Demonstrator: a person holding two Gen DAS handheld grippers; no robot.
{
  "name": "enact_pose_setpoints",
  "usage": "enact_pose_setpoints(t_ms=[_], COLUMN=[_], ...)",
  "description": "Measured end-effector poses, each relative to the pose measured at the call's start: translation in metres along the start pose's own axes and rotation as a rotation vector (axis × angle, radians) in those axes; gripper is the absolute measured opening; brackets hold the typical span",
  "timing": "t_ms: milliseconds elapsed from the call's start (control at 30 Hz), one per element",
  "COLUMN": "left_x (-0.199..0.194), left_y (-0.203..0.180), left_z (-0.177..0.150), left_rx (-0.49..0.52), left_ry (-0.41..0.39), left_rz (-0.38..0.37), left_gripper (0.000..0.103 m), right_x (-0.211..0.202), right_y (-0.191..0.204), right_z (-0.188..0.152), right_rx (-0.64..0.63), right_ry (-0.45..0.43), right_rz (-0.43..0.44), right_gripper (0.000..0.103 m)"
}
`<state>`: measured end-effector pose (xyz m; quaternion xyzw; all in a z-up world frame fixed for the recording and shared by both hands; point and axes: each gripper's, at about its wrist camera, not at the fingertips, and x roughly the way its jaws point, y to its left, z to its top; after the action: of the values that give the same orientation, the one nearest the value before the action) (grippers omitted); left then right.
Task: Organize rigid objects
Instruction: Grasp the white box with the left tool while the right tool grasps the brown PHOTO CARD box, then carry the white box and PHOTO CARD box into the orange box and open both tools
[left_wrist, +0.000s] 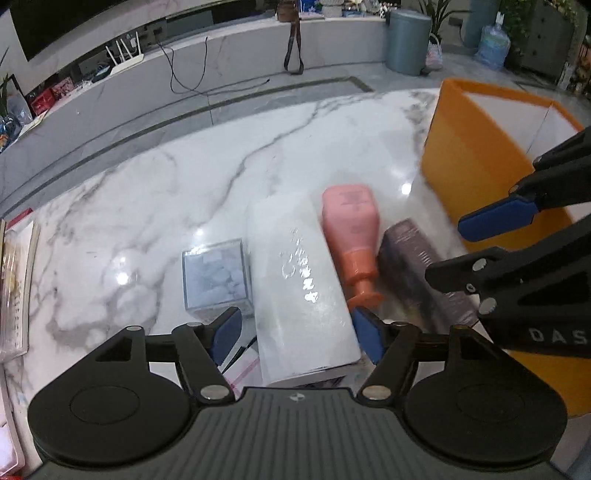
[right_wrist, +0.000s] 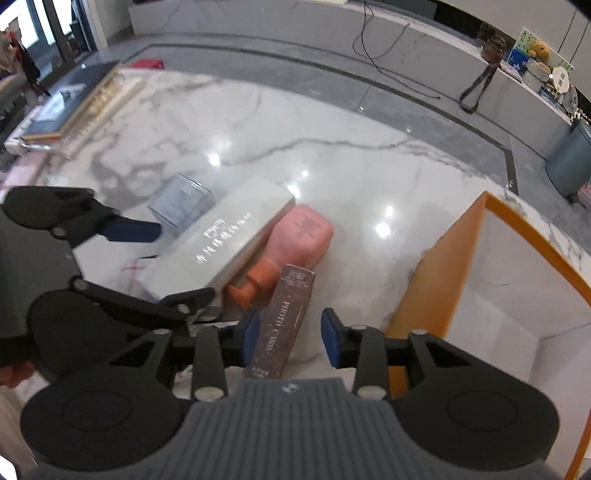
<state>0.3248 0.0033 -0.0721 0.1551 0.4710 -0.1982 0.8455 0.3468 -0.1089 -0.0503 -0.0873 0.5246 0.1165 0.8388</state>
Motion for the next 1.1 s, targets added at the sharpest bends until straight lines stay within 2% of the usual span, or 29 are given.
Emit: enact_pose_setpoints(t_ms=[133, 167, 300, 567, 667, 933, 1100], left_x=[0.009, 0.010, 0.006, -0.021, -0.037, -0.071, -0.072], left_y=[0.009, 0.010, 0.009, 0.011, 0.012, 0.015, 0.012], left_z=[-0.005, -0.006, -0.011, -0.027, -0.042, -0.093, -0.115], left_rx=[-0.034, -0.039, -0.037, -0.051, -0.049, -0.061, -0.064], left_ry=[0.027, 0.035, 0.023, 0.034, 0.047, 0.101, 0.160], left_rz=[-0.024, -0.034, -0.042, -0.048, -0.052, -0.064, -0.072], left_gripper=[0.080, 0.075, 0.070, 0.069, 0.069, 0.069, 0.069], right_x=[0.017, 0.021, 0.030, 0.020, 0.012, -0.005, -0.012], right_y=[-0.004, -0.004, -0.001, 0.012, 0.019, 0.032, 0.043], right_z=[0.002, 0.002, 0.001, -0.013, -0.026, -0.059, -0.075], right_rx=[0.035, 0.040, 0.043, 0.048, 0.033, 0.014, -0.012], right_ry=[0.030, 0.041, 0.073, 0.094, 0.108, 0.153, 0.168], right_rz=[0.003, 0.004, 0.020, 0.035, 0.030, 0.091, 0.134], right_gripper=[0.040, 0.040, 0.028, 0.022, 0.022, 0.022, 0.023])
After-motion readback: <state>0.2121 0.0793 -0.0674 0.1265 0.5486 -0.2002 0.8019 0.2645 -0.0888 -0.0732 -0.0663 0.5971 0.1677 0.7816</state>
